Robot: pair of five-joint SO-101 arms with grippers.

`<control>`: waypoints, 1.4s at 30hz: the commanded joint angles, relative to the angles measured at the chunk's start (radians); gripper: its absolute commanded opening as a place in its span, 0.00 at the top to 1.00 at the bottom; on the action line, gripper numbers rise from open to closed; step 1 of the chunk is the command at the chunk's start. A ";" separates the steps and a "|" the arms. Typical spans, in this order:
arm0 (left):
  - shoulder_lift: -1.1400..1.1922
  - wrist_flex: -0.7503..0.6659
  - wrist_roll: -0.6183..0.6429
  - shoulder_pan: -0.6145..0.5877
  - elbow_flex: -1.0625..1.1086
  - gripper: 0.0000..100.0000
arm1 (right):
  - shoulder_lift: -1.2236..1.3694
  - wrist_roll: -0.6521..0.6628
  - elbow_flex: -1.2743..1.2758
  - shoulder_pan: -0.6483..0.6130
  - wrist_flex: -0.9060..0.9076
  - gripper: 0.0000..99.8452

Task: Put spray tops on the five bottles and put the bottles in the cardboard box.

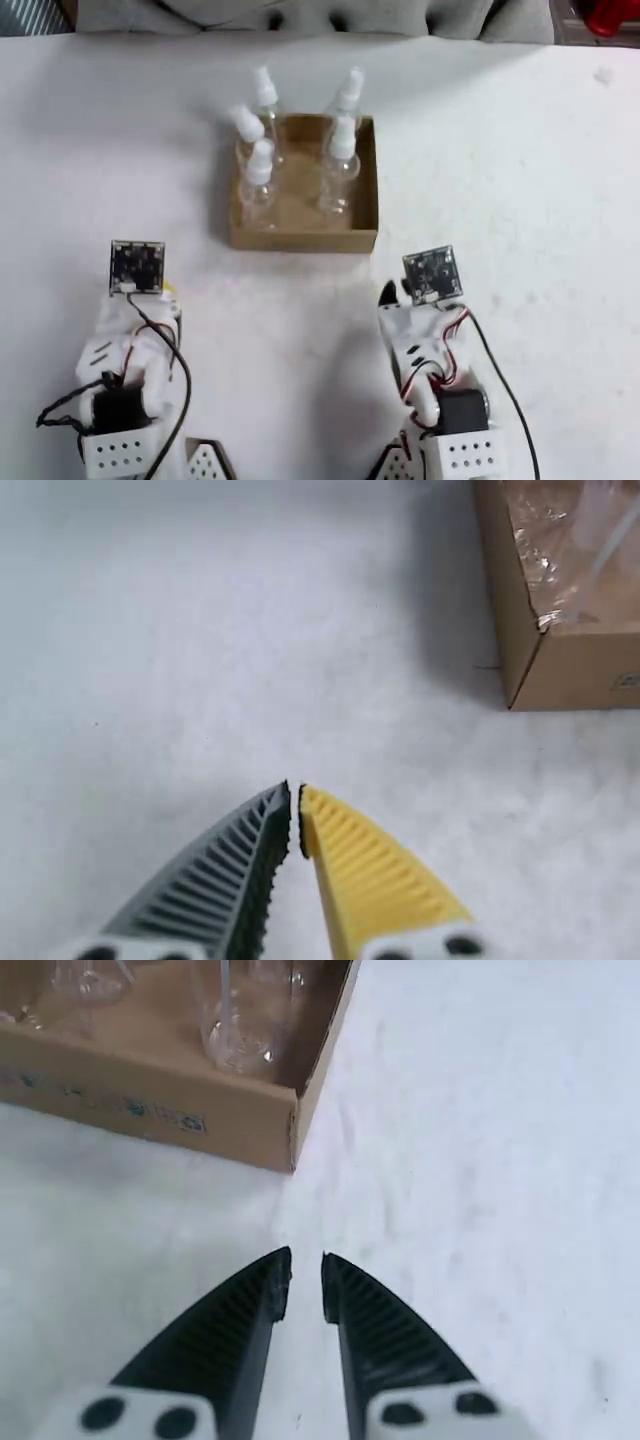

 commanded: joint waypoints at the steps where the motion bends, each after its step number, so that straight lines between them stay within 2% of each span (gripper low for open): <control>1: -0.010 0.002 -0.015 0.001 -0.002 0.98 | -0.019 0.000 0.014 0.039 0.041 0.99; 9: -0.010 0.043 -0.018 0.087 -0.002 0.98 | -0.022 0.000 0.014 0.166 0.196 0.99; 16: -0.010 0.114 -0.094 0.143 -0.002 0.98 | -0.022 0.005 0.014 0.180 0.366 0.99; 23: -0.013 0.347 -0.100 0.140 -0.002 0.98 | -0.022 0.006 0.014 0.179 0.361 0.99; 42: -0.012 0.336 -0.095 0.140 -0.002 0.98 | -0.022 0.006 0.014 0.179 0.361 0.99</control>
